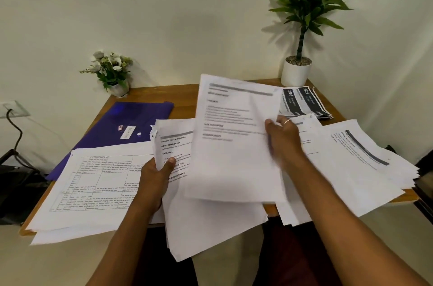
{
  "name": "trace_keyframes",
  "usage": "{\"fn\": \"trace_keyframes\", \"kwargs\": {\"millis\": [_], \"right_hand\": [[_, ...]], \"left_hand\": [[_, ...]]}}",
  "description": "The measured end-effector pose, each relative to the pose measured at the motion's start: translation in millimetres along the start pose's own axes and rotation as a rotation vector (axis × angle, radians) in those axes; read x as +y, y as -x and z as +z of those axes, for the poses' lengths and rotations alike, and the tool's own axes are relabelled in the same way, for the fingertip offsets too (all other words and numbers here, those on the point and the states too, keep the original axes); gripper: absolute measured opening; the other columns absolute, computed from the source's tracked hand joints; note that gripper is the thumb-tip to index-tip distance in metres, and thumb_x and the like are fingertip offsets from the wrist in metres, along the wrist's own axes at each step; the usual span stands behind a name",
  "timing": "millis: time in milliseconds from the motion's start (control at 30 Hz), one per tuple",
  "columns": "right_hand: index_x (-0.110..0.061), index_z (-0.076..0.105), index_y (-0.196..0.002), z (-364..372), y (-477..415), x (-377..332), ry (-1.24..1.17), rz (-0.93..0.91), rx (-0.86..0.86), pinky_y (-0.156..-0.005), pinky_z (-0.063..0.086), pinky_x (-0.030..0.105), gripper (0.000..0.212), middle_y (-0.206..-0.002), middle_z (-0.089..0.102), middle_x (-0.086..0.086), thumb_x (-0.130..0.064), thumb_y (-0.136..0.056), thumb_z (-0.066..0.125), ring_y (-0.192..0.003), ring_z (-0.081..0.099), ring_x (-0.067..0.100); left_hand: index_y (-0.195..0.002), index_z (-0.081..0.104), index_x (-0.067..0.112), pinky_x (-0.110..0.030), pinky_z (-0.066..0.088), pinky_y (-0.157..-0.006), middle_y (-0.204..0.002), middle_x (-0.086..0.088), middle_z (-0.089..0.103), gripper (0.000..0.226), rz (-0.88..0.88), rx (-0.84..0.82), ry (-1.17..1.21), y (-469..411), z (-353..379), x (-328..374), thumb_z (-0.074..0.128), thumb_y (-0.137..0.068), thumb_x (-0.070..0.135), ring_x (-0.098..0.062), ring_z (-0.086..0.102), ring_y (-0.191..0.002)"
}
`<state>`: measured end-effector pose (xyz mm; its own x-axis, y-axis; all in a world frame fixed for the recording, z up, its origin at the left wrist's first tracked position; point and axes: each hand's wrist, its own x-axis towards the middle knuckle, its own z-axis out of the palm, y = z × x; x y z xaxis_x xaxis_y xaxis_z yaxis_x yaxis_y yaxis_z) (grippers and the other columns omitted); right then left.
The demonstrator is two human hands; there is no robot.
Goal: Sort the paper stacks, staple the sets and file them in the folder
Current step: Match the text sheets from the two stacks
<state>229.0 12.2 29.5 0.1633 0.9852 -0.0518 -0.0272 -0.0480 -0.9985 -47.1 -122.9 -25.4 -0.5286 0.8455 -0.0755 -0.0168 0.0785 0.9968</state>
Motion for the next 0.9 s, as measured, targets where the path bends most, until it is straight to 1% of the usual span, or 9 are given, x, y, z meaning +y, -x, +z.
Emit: {"fn": "trace_keyframes", "kwargs": {"millis": [67,133,333,467,600,700,800,867,900], "right_hand": [[-0.020,0.067,-0.110,-21.9,-11.8,-13.4,0.128,-0.010,0.012,-0.092,0.053,0.034,0.012,-0.110,0.072,-0.001,-0.022,-0.099,0.061,-0.103,0.067,0.020],[-0.015,0.062,-0.127,-48.8,-25.8,-18.1,0.353,-0.048,0.004,-0.090,0.044,0.028,0.027,-0.121,0.064,-0.001,-0.023,-0.101,0.058,-0.108,0.060,0.020],[-0.007,0.059,-0.135,-108.0,-58.0,4.7,0.719,-0.066,0.067,-0.104,0.040,0.040,0.047,-0.139,0.061,0.014,-0.033,-0.096,0.061,-0.126,0.056,0.035],[-0.007,0.056,-0.139,-121.0,-62.6,16.6,0.947,-0.112,0.043,-0.107,0.039,0.044,0.040,-0.141,0.058,0.019,-0.026,-0.103,0.057,-0.130,0.052,0.040],[-0.012,0.054,-0.141,-112.9,-50.2,44.7,1.172,-0.244,0.112,-0.100,0.045,0.049,0.039,-0.136,0.060,0.018,-0.021,-0.103,0.054,-0.122,0.055,0.040],[-0.012,0.050,-0.144,-103.9,-43.2,54.6,1.304,-0.386,0.206,-0.094,0.041,0.054,0.050,-0.130,0.057,0.021,-0.008,-0.095,0.061,-0.113,0.053,0.042],[-0.012,0.048,-0.146,-97.9,-42.8,45.2,1.285,-0.492,0.275,-0.095,0.031,0.053,0.074,-0.137,0.052,0.021,0.009,-0.078,0.070,-0.120,0.046,0.043],[-0.010,0.054,-0.142,-85.6,-38.6,40.1,1.190,-0.592,0.204,-0.102,0.034,0.054,0.064,-0.141,0.054,0.019,0.008,-0.081,0.067,-0.128,0.047,0.040],[-0.010,0.056,-0.140,-77.4,-36.3,42.0,1.138,-0.621,0.124,-0.106,0.036,0.054,0.053,-0.143,0.055,0.017,-0.001,-0.088,0.067,-0.132,0.047,0.038]], "left_hand": [[-0.118,0.063,0.020,-0.021,0.056,-0.065,-0.100,0.006,0.073,0.022,0.009,0.000,-0.011,1.2,0.4,0.5,0.065,-0.097,0.026,-0.014,0.071,-0.088],[-0.118,0.063,0.020,-0.020,0.056,-0.064,-0.100,0.007,0.073,0.022,0.010,-0.007,-0.014,1.3,0.1,0.8,0.065,-0.097,0.026,-0.014,0.071,-0.089],[-0.111,0.067,0.026,-0.020,0.056,-0.066,-0.098,0.011,0.075,0.014,0.007,-0.018,-0.009,0.6,-0.4,1.3,0.067,-0.097,0.024,-0.009,0.074,-0.085],[-0.111,0.067,0.025,-0.016,0.056,-0.062,-0.097,0.011,0.075,0.014,0.007,-0.021,-0.013,0.3,0.0,1.8,0.067,-0.097,0.023,-0.007,0.074,-0.081],[-0.115,0.067,0.022,-0.014,0.055,-0.061,-0.100,0.009,0.075,0.018,0.014,-0.030,-0.001,0.8,-0.9,1.7,0.066,-0.097,0.023,-0.006,0.074,-0.082],[-0.116,0.067,0.022,-0.015,0.056,-0.064,-0.102,0.008,0.075,0.018,0.018,-0.026,-0.009,0.6,-1.9,0.7,0.066,-0.097,0.023,-0.006,0.074,-0.084],[-0.116,0.067,0.021,-0.014,0.055,-0.063,-0.103,0.007,0.075,0.019,0.018,-0.028,-0.010,-0.1,-1.1,-0.4,0.066,-0.098,0.023,-0.006,0.074,-0.084],[-0.115,0.067,0.022,-0.014,0.056,-0.062,-0.103,0.007,0.075,0.017,0.015,-0.027,-0.006,-0.5,-1.0,-0.2,0.066,-0.097,0.022,-0.006,0.074,-0.083],[-0.114,0.067,0.022,-0.013,0.055,-0.061,-0.102,0.007,0.075,0.016,0.015,-0.026,-0.002,-0.4,-1.2,-0.3,0.066,-0.098,0.021,-0.005,0.074,-0.082]]}}
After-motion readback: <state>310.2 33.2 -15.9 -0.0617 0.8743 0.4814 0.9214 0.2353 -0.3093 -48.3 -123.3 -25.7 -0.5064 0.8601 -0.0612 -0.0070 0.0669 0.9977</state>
